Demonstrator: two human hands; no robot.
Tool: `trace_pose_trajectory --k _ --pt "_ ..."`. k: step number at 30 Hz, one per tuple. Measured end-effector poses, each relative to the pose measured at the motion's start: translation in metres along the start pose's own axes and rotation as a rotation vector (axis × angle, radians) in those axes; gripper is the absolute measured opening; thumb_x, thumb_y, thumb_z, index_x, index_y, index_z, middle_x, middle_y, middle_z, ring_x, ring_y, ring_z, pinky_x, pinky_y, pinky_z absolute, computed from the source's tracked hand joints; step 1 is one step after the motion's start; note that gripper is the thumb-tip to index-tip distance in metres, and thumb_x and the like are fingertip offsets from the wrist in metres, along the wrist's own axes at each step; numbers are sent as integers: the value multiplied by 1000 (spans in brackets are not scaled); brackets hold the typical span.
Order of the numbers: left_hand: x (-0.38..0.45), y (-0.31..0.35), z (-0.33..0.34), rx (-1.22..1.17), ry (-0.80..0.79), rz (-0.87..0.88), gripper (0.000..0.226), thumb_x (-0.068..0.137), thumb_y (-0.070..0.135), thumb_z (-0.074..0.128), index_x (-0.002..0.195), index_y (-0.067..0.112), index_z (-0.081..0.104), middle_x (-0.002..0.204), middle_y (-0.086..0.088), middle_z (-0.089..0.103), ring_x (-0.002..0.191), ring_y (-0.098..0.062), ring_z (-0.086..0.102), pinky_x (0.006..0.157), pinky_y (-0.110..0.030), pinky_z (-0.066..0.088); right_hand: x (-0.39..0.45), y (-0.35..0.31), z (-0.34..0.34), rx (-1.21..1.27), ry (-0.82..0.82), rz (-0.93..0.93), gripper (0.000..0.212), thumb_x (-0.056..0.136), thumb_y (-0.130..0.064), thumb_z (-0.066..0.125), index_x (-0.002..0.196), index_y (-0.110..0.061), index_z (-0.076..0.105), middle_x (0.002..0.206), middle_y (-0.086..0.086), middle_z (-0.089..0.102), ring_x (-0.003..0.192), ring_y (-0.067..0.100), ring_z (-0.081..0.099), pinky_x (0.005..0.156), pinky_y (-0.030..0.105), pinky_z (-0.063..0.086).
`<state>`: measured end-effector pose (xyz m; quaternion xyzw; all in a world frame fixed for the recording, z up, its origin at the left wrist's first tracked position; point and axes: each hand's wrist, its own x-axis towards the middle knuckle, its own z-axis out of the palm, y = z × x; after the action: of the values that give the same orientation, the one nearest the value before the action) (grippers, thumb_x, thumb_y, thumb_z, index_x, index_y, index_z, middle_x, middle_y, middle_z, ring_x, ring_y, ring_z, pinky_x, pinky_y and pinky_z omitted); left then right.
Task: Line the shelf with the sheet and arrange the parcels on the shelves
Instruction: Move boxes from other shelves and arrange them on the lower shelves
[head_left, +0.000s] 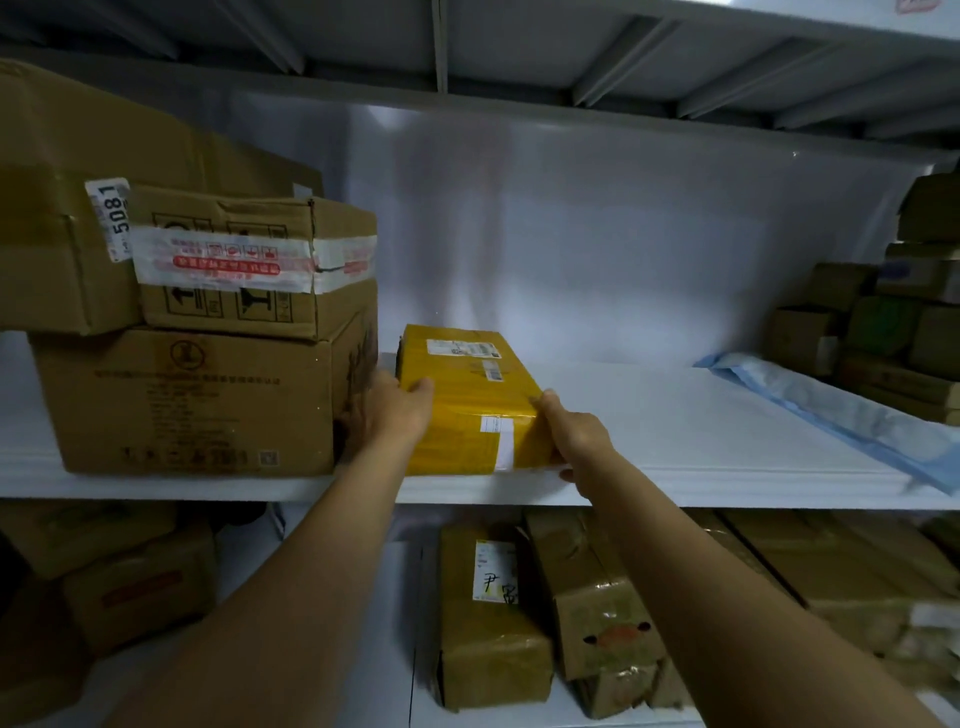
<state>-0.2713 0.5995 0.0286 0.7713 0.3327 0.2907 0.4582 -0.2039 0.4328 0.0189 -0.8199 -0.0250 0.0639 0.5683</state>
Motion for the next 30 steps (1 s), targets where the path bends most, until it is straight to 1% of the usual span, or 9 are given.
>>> trace_pose_trajectory --k 5,9,14,17,20,22,25,28,30 --pt "-32 -6 -4 -182 -44 -2 69 79 68 44 107 7 62 108 -7 64 98 -31 60 85 -43 50 -20 21 -21 144 -12 76 83 74 -75 50 126 -10 49 121 10 58 109 32 56 95 50 46" --pt "-53 -24 -7 -440 -265 -180 84 51 75 60 111 15 62 109 -7 67 98 -30 63 91 -49 51 -42 43 -53 385 -287 215 42 83 -51 58 106 -16 54 98 13 65 87 30 62 78 44 49" --pt "-93 -41 -9 -647 -556 -378 41 80 56 61 108 25 62 102 -14 70 93 -36 65 87 -51 51 -72 75 -70 386 -464 257 49 74 -35 63 119 -19 50 115 15 60 99 33 58 80 41 47" --pt "-119 -57 -10 -642 -614 -388 26 83 38 63 101 18 61 100 -15 67 93 -35 62 89 -50 48 -90 91 -78 401 -478 283 63 62 -38 71 119 -20 52 116 15 61 102 36 58 85 46 48" --pt "-148 -78 -15 -563 -673 -408 43 70 29 71 108 12 59 104 -15 64 94 -34 60 85 -46 48 -103 111 -81 316 -420 331 69 59 -51 78 115 -18 56 111 16 65 103 37 62 95 55 45" --pt "-167 -96 -23 -470 -725 -438 58 58 27 76 112 14 58 110 -15 64 99 -35 60 85 -48 49 -114 128 -78 218 -514 361 88 45 -47 85 121 -13 55 109 16 66 101 36 62 97 53 44" --pt "-195 -131 -34 -328 -786 -472 51 59 24 79 105 21 57 114 -14 62 102 -36 58 88 -54 45 -133 166 -69 56 -701 403 117 18 -38 95 123 -14 53 115 14 64 107 36 58 99 57 39" --pt "-215 -165 -42 -293 -835 -550 42 65 12 75 102 23 58 114 -12 60 100 -33 56 84 -54 45 -142 202 -55 -58 -792 423 122 19 -33 97 130 -18 49 130 12 56 124 37 48 102 65 33" --pt "-227 -187 -46 -270 -870 -599 57 55 11 87 103 23 59 113 -11 61 101 -34 56 87 -59 43 -149 220 -44 -89 -855 469 121 25 -32 98 135 -20 47 134 13 53 126 40 45 101 67 33"
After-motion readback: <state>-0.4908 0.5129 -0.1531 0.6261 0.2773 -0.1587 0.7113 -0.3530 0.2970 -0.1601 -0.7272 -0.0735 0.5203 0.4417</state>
